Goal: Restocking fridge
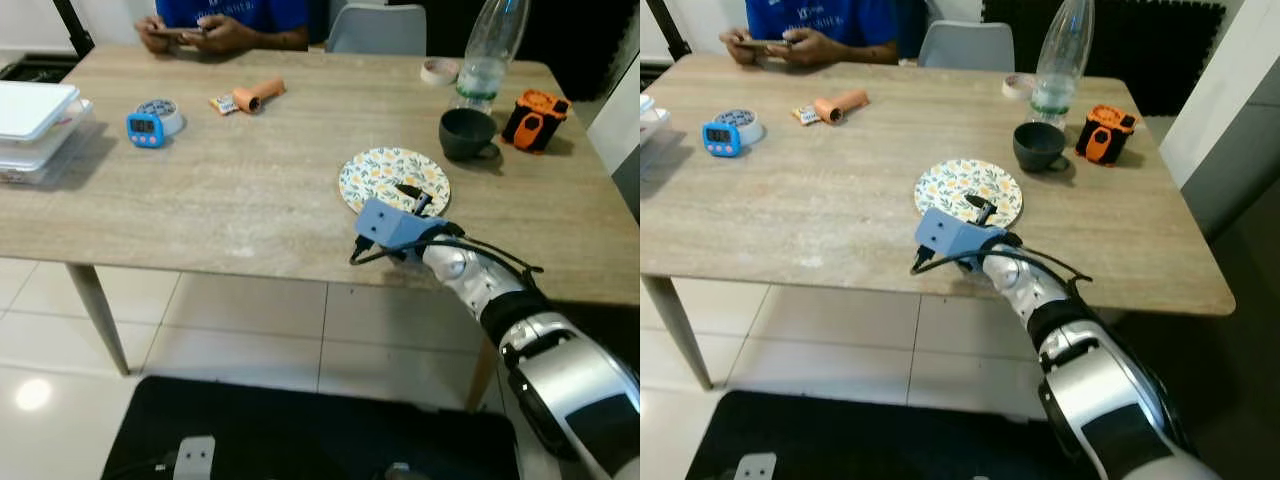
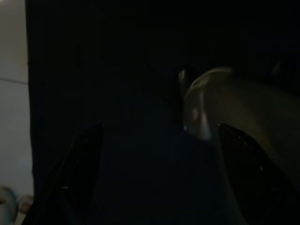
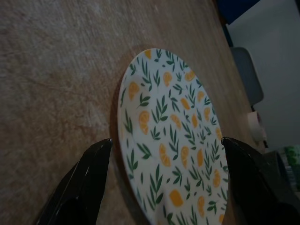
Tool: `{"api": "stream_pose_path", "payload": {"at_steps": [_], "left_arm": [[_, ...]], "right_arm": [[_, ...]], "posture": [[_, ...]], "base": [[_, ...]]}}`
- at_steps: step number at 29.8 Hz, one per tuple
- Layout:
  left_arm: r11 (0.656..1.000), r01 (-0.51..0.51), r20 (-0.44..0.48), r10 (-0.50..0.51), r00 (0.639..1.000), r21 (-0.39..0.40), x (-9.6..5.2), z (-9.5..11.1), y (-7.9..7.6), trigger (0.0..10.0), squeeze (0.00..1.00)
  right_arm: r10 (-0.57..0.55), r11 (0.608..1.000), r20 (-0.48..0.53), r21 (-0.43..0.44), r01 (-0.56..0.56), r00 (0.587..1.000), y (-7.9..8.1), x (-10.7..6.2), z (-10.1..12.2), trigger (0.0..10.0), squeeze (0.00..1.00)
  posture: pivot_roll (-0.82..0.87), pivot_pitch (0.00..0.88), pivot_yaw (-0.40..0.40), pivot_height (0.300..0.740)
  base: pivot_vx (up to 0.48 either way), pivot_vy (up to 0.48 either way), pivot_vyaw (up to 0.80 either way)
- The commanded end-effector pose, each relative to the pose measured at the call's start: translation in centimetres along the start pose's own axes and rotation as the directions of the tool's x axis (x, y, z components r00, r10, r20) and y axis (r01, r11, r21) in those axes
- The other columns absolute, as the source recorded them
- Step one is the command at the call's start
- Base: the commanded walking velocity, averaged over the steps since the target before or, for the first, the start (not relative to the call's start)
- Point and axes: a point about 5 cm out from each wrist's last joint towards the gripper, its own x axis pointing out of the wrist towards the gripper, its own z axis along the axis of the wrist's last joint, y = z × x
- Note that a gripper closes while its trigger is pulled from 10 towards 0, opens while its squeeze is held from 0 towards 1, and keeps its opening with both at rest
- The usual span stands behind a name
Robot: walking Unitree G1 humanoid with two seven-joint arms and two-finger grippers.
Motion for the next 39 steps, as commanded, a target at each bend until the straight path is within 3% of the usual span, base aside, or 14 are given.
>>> {"api": "stream_pose_path", "payload": {"at_steps": [1, 6, 7, 12, 23, 24, 25, 39], "left_arm": [[1.0, 0.0, -0.078, 0.001, 0.997, 0.011, -0.5, -2.4, 0.3, 10.0, 0.0], [1.0, -0.003, -0.081, 0.004, 0.997, 0.011, -0.6, -2.7, 0.4, 10.0, 0.0], [1.0, -0.002, -0.083, 0.004, 0.997, 0.015, -0.7, -2.8, 0.5, 10.0, 0.0], [1.0, 0.003, -0.081, -0.001, 0.997, 0.028, -0.7, -2.8, 0.6, 10.0, 0.0], [0.999, 0.007, -0.077, -0.005, 0.997, 0.035, -0.7, -2.7, 0.7, 10.0, 0.0], [0.999, 0.009, -0.078, -0.006, 0.997, 0.036, -0.7, -2.6, 0.7, 10.0, 0.0], [0.999, 0.01, -0.078, -0.007, 0.997, 0.036, -0.6, -2.6, 0.6, 10.0, 0.0], [0.999, 0.014, -0.078, -0.011, 0.997, 0.038, -0.5, -2.4, 0.4, 10.0, 0.0]], "right_arm": [[0.086, 0.995, -0.087, -0.036, -0.09, 0.992, 2.0, -0.7, -1.9, 10.0, 0.0], [0.09, 0.991, -0.102, -0.092, -0.1, 0.991, 1.9, -0.6, -1.9, 10.0, 0.0], [0.092, 0.983, -0.119, -0.146, -0.109, 0.989, 1.6, -0.5, -2.0, 10.0, 0.0], [0.078, 0.967, -0.166, -0.228, -0.115, 0.983, 0.6, -0.4, -2.2, 10.0, 0.0], [0.051, 0.954, -0.233, -0.278, -0.116, 0.971, -0.1, -0.6, -3.0, 10.0, 0.0], [0.04, 0.953, -0.254, -0.281, -0.113, 0.966, -0.2, -0.7, -3.3, 3.0, 0.0], [0.034, 0.952, -0.273, -0.285, -0.114, 0.962, -0.3, -0.8, -3.6, 0.0, 0.0], [0.034, 0.961, -0.293, -0.254, -0.112, 0.956, -0.3, -0.8, -3.8, 0.0, 0.0]], "posture": [[-0.05, 0.31, -0.017, 0.74], [-0.05, 0.314, -0.011, 0.74], [-0.05, 0.313, -0.008, 0.74], [-0.06, 0.314, -0.006, 0.74], [-0.07, 0.312, -0.004, 0.74], [-0.06, 0.308, -0.005, 0.74], [-0.06, 0.308, -0.006, 0.74], [-0.06, 0.295, -0.007, 0.74]], "base": [[0.0, 0.0, 0.0], [0.0, 0.0, 0.0], [0.0, 0.0, 0.0], [0.0, 0.0, 0.0], [0.0, 0.0, 0.0], [0.0, 0.0, 0.0], [0.0, 0.0, 0.0], [0.0, 0.0, 0.0]]}}
